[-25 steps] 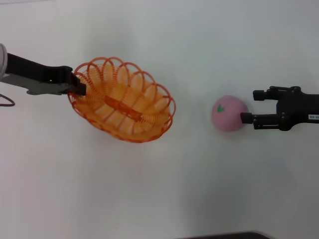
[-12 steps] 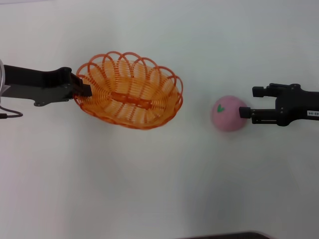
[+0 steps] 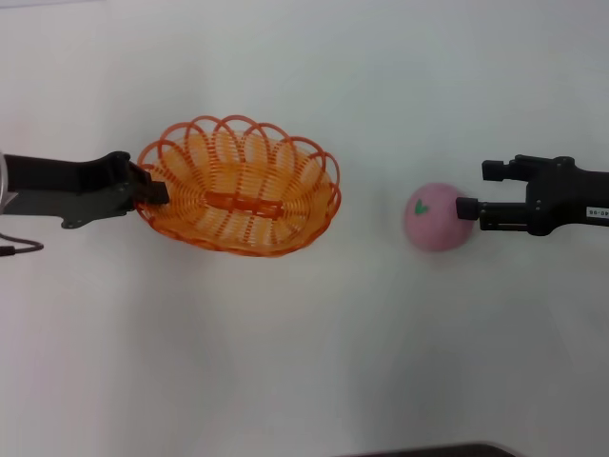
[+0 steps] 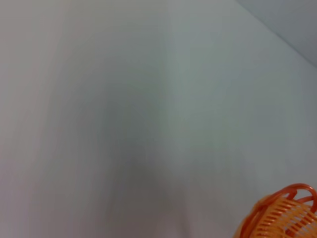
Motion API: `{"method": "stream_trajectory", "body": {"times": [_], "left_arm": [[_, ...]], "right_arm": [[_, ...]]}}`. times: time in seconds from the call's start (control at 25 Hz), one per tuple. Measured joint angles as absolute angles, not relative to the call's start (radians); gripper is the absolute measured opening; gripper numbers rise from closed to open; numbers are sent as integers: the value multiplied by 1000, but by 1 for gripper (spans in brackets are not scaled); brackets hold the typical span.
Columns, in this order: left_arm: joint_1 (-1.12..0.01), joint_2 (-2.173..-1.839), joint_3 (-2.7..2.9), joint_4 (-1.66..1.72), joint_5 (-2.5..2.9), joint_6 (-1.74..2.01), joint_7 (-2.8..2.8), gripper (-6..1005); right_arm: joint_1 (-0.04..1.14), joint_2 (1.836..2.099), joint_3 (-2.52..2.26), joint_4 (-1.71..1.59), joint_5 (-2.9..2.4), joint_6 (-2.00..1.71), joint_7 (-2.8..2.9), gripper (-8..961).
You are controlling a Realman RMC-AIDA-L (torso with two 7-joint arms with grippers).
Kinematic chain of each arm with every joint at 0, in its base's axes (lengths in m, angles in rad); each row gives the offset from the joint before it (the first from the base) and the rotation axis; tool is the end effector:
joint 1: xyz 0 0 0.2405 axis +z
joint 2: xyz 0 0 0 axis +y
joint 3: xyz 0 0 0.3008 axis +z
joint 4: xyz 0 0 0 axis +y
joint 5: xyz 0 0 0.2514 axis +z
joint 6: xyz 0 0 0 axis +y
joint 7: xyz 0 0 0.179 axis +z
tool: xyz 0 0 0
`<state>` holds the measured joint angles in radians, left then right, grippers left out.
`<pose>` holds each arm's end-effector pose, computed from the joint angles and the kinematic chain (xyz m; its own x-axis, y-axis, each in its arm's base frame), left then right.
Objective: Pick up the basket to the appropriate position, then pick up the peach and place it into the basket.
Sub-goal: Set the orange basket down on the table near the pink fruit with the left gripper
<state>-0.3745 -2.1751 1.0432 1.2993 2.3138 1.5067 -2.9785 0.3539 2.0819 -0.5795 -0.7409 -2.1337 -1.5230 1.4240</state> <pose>-0.2782 0.3855 -0.0387 0.0075 0.9524 0.3049 0.9989 0.0069 -0.0462 0.3943 0.3419 -0.0275 0.7369 -0.5051 -0.4493 -0.6445 -0.7256 -0.2413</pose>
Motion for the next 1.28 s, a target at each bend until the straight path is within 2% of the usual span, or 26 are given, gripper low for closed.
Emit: {"method": "stream_trajectory", "body": {"times": [0.8, 1.28], "left_arm": [[-291, -2175, 1149, 1256, 2203, 1355, -2981, 73], [-279, -2175, 1173, 1216, 2203, 1307, -2981, 72]], "right_arm": [[357, 2085, -591, -739, -2125, -1540, 1436, 848], [347, 2073, -683, -751, -2129, -1573, 1367, 846]]}}
